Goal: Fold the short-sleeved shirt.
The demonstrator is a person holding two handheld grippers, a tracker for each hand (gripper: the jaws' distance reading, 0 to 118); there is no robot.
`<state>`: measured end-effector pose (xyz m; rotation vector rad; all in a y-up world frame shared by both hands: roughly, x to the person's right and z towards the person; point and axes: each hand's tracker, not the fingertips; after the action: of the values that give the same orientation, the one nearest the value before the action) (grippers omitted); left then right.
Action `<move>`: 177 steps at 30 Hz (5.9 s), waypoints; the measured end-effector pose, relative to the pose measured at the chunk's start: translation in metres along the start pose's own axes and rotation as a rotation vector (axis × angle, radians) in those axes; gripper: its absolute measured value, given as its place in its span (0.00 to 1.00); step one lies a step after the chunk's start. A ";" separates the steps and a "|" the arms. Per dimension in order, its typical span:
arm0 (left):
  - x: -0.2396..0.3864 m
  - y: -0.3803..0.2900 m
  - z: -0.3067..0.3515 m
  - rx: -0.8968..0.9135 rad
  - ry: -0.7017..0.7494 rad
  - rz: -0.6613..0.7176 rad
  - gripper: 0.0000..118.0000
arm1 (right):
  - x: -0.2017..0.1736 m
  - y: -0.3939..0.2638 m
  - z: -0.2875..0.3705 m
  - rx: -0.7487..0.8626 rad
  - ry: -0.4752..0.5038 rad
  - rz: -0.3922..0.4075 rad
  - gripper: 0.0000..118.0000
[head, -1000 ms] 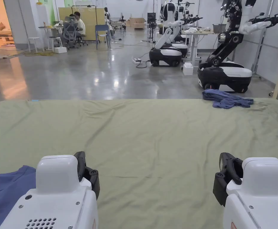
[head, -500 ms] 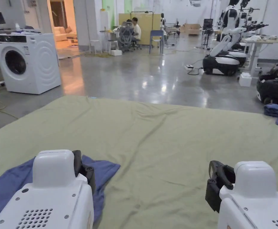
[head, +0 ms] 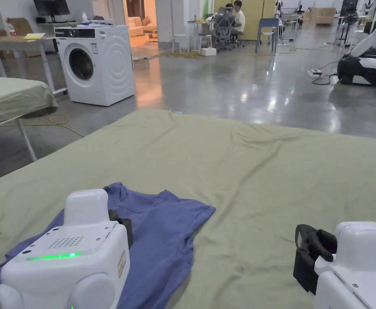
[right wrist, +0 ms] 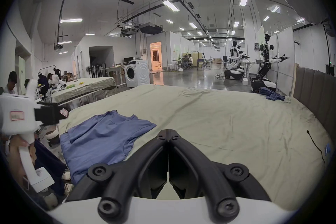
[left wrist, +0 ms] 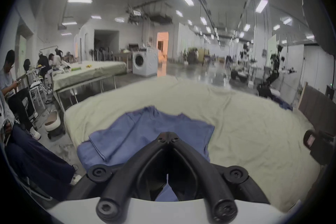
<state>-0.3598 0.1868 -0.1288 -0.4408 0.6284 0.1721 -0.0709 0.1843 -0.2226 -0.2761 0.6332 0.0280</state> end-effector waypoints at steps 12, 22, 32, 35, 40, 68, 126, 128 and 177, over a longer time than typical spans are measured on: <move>0.020 -0.019 -0.139 -0.374 -0.043 -0.018 1.00 | 0.029 -0.022 -0.039 -0.110 -0.055 -0.067 0.02; 0.026 -0.052 -0.178 -0.503 -0.074 -0.017 0.69 | 0.034 -0.040 -0.049 -0.179 -0.030 -0.063 0.02; 0.002 -0.041 -0.176 -0.487 -0.063 0.110 0.01 | 0.047 -0.043 -0.037 -0.192 -0.052 -0.117 0.02; -0.005 -0.039 -0.169 -0.469 -0.092 0.197 0.01 | 0.055 -0.040 -0.029 -0.183 -0.056 -0.146 0.02; -0.013 0.002 -0.129 -0.359 -0.209 0.326 0.01 | 0.070 -0.033 -0.013 -0.157 -0.094 -0.148 0.02; 0.455 -0.051 0.064 -0.572 -1.138 -0.294 0.01 | 0.233 -0.022 0.222 0.081 -0.711 -0.386 0.02; 0.157 -0.050 -0.157 -0.467 -0.238 -0.328 0.04 | 0.183 -0.055 0.036 -0.284 -0.394 -0.227 0.02; 0.153 -0.045 -0.149 -0.458 -0.242 -0.310 0.04 | 0.177 -0.043 0.025 -0.287 -0.311 -0.234 0.02; 0.110 0.069 -0.057 -0.237 -0.529 -0.028 0.02 | 0.295 0.156 -0.056 -0.365 -0.131 -0.167 0.05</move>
<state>-0.3217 0.2256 -0.2603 -0.6038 0.0811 0.3251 0.1178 0.3023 -0.4769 -0.6744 0.4707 0.0013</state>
